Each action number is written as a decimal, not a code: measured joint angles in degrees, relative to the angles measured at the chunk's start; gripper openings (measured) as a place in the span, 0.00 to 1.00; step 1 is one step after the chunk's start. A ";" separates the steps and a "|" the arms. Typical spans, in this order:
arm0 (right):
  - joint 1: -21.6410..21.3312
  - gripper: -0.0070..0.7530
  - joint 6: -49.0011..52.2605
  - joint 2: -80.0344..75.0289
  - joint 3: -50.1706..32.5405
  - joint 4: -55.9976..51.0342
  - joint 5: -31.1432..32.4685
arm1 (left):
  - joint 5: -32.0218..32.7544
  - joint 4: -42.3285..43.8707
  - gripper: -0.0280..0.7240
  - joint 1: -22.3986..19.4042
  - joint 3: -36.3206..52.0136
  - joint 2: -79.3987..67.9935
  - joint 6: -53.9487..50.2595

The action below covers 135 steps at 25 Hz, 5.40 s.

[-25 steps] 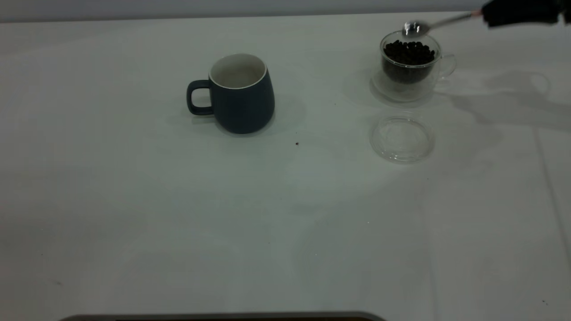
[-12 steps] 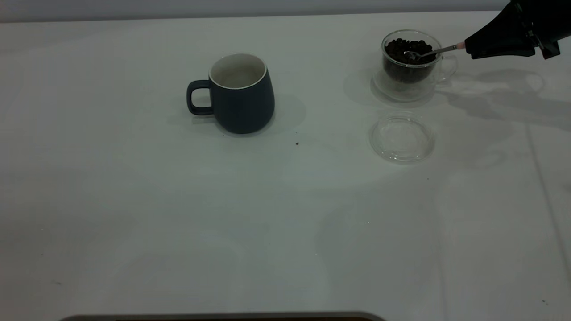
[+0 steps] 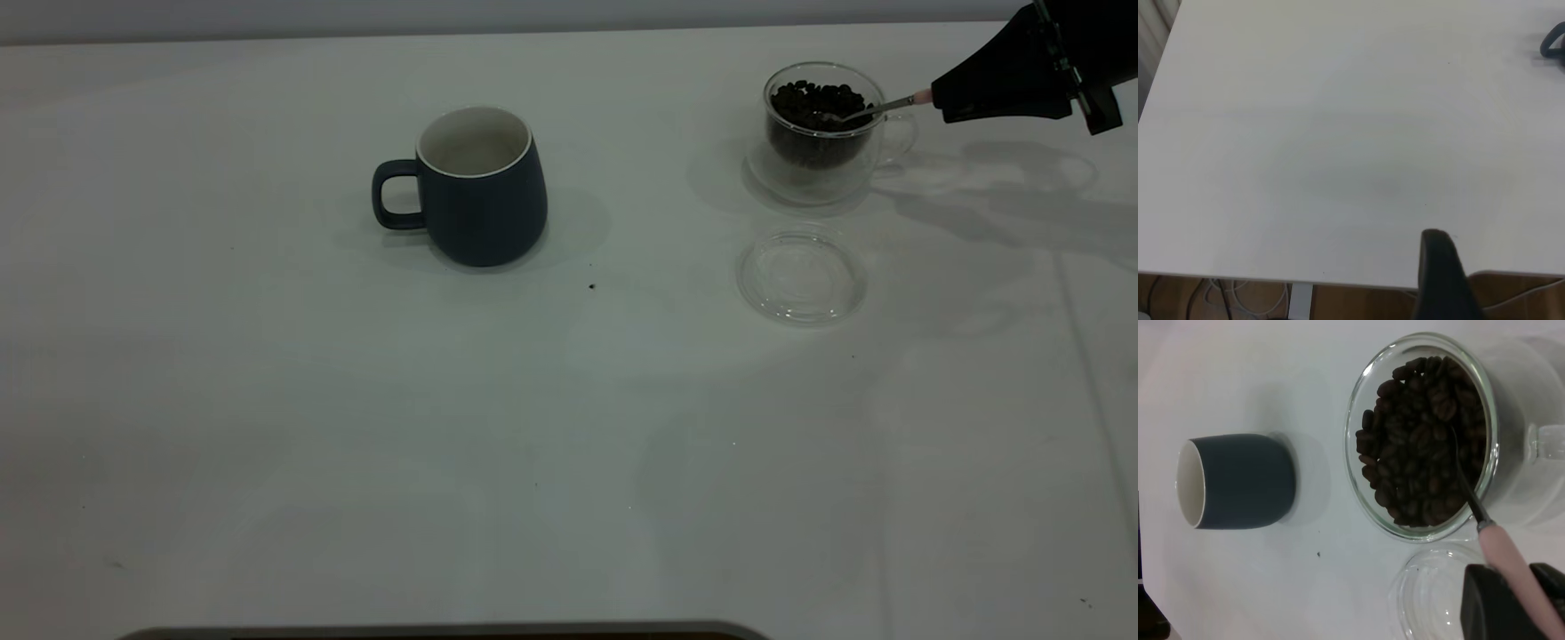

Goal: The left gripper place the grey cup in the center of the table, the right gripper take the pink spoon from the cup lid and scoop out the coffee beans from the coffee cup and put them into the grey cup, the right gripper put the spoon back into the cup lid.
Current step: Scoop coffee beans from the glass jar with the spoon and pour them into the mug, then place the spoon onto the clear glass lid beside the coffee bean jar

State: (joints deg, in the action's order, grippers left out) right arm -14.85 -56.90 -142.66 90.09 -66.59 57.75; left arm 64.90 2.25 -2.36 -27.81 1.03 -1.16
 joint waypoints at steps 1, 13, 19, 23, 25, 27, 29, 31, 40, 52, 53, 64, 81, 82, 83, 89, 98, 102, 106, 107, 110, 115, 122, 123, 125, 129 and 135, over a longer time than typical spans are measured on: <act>0.00 0.14 0.30 0.00 0.00 0.00 0.03 | 0.00 0.00 0.70 0.00 0.00 0.00 0.00; -2.15 0.14 1.93 -0.41 0.00 -0.45 2.22 | 0.00 0.00 0.70 0.00 0.00 0.00 0.00; -3.52 0.14 1.93 -0.41 0.00 -2.01 4.31 | 0.00 0.00 0.70 0.00 0.00 0.00 -0.13; -4.47 0.14 1.88 -0.41 0.05 -3.22 6.38 | 0.00 0.00 0.70 0.00 0.00 0.00 -0.13; -4.69 0.14 1.88 -0.41 0.05 -3.22 7.18 | 0.00 0.00 0.70 0.00 0.00 0.00 -0.13; -5.05 0.14 1.69 -0.41 0.05 -3.61 7.84 | 0.00 0.00 0.70 0.00 0.00 0.00 -0.13; -5.34 0.14 1.63 -0.41 0.11 -3.98 8.27 | 0.00 0.00 0.70 0.00 0.00 0.00 -0.13; -5.80 0.14 1.45 -0.41 0.11 -4.87 8.49 | 0.00 0.00 0.70 0.00 0.00 0.00 -0.13; -5.91 0.14 1.25 -0.41 0.11 -7.28 8.68 | 0.00 0.00 0.70 0.00 0.00 0.00 -0.13; -4.69 0.14 1.96 3.81 0.11 -9.39 8.78 | 0.00 0.00 0.70 0.00 0.00 0.00 0.01; -4.20 0.14 2.28 3.97 0.11 -9.61 8.78 | 0.00 0.00 0.70 0.00 0.00 0.00 0.01; 7.11 0.14 2.82 4.02 0.11 -11.21 8.78 | 0.02 0.00 0.70 0.00 0.00 0.00 0.01; 23.01 0.14 1.92 0.45 0.15 -18.42 8.74 | 0.02 0.00 0.70 0.00 0.00 0.00 0.01; 23.56 0.14 1.53 0.01 0.15 -18.47 8.45 | 0.02 0.00 0.70 0.00 0.00 0.00 0.01; 24.20 0.14 1.27 -0.19 0.15 -18.53 7.73 | 0.02 0.00 0.70 0.00 0.00 0.00 0.01; 26.25 0.14 -4.18 -0.41 0.21 -19.05 1.49 | 0.02 0.00 0.70 0.00 0.00 0.00 -0.12; 28.00 0.14 -23.78 0.07 0.21 -19.09 -5.24 | 0.02 0.00 0.70 0.00 0.00 0.00 -0.12; 28.60 0.14 -29.98 3.10 0.21 -15.23 -8.15 | 0.02 0.00 0.70 0.00 0.00 0.00 -0.12; 28.64 0.14 -27.99 7.65 -0.21 -7.87 -9.80 | 0.02 0.00 0.70 0.00 0.00 0.00 -0.12; 28.52 0.14 -26.04 8.99 -0.21 -6.04 -9.34 | 0.02 0.00 0.70 0.00 0.00 0.00 -0.12; 27.09 0.14 -19.98 13.75 -0.23 0.96 -4.70 | 0.02 0.00 0.70 0.00 0.00 0.00 -0.12; 19.04 0.14 -12.35 21.54 -1.89 8.59 3.75 | 0.02 0.00 0.70 0.00 0.00 0.00 -0.06; 5.96 0.14 -11.89 25.03 -17.55 10.52 4.14 | 0.02 0.00 0.70 0.00 0.00 0.00 0.00; 4.89 0.14 -12.01 24.56 -19.72 10.52 3.14 | 0.02 0.00 0.70 0.00 0.00 0.00 0.00; 3.35 0.14 -12.03 22.67 -22.16 10.45 1.28 | 0.02 0.00 0.70 0.00 0.00 0.00 0.00; 1.12 0.14 -12.72 17.24 -22.94 8.02 -0.47 | 0.02 0.00 0.70 0.00 0.00 0.00 0.00; 0.70 0.14 -16.81 9.96 -22.36 1.64 -3.99 | 0.02 0.00 0.70 0.00 0.00 0.00 0.00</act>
State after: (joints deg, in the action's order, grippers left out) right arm -14.15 -73.71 -132.70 67.73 -64.96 53.76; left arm 64.91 2.25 -2.36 -27.81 1.03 -1.16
